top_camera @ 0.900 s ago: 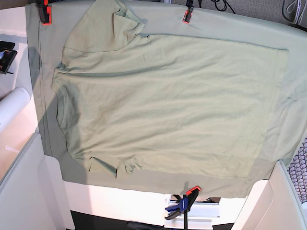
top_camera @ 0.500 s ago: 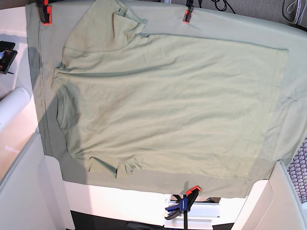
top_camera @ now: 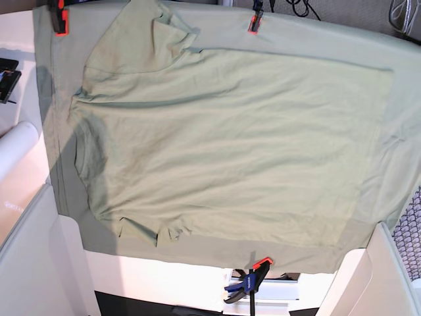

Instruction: Fold the T-shirt properly

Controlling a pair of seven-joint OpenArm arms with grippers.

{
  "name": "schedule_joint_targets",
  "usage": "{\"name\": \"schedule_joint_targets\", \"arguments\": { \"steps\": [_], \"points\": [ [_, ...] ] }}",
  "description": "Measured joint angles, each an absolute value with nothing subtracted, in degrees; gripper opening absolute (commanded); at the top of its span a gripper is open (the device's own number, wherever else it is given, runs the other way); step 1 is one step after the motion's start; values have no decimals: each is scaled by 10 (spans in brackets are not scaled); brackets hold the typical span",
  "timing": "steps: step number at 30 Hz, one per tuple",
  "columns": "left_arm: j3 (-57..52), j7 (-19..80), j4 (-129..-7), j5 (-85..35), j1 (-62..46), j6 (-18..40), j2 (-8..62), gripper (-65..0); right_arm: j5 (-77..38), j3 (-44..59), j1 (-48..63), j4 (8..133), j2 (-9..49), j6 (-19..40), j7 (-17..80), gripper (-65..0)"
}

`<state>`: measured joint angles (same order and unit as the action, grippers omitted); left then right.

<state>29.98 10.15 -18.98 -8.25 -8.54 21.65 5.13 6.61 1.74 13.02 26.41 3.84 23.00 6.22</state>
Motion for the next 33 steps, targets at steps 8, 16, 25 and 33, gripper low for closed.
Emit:
{"name": "schedule_joint_targets", "arguments": {
  "steps": [8, 16, 25, 33],
  "points": [
    [299, 101, -437, -115, -205, 226, 134, -594, -29, 17, 265, 469, 86, 232, 80, -650],
    [253, 165, -739, -128, -343, 206, 202, -594, -116, 16, 401, 775, 123, 236, 185, -650],
    [101, 230, -995, -192, -453, 207, 246, -594, -141, 55, 484, 1044, 154, 236, 291, -650],
    [-31, 361, -1127, -276, -505, 207, 255, -593, -248, 166, 486, 1180, 151, 240, 341, -489]
  ]
}}
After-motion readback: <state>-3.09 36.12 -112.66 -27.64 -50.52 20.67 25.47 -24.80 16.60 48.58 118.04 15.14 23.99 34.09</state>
